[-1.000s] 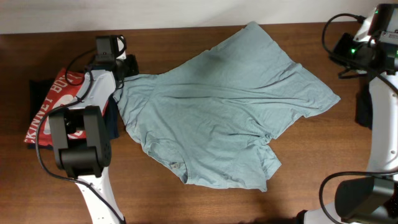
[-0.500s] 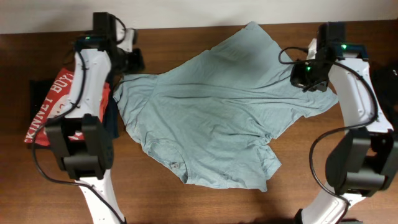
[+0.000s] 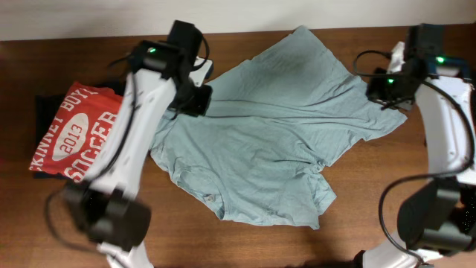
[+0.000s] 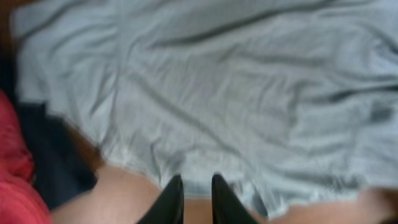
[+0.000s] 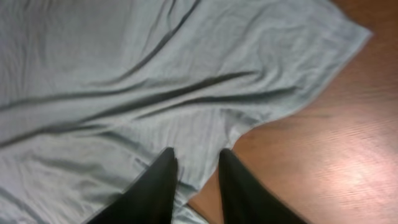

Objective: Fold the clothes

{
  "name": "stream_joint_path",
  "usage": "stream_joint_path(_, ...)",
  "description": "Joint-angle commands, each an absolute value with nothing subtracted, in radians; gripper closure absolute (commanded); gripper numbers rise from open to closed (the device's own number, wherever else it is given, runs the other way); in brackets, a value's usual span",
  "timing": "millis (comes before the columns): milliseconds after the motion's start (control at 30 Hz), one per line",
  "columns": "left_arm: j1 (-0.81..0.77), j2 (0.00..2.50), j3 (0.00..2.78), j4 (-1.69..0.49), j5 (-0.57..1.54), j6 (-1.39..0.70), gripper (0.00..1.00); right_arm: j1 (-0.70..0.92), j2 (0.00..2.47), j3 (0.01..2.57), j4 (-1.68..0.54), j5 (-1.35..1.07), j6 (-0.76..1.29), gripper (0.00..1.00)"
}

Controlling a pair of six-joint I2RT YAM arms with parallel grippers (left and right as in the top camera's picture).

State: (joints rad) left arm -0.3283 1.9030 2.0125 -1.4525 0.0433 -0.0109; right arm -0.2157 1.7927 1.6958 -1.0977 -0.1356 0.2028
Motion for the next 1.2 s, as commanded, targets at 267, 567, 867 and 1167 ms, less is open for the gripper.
stream_joint_path(267,-0.664,1.827,1.554,-1.161,0.104,-0.044,0.74,-0.263,1.796,1.704,-1.126,-0.166,0.228,0.54)
stream_joint_path(567,-0.785,1.921,1.452,-1.002,0.213,-0.045,0.87,-0.263,1.863,1.703,-1.124,-0.17,0.244,0.69)
stream_joint_path(867,-0.791,1.958,1.452,-1.122,0.257,0.076,0.93,-0.263,1.864,1.703,-1.134,-0.17,0.244,0.7)
stream_joint_path(1167,-0.796,1.993,1.431,-1.143,0.237,0.206,0.94,-0.263,1.864,1.703,-1.139,-0.17,0.244,0.71)
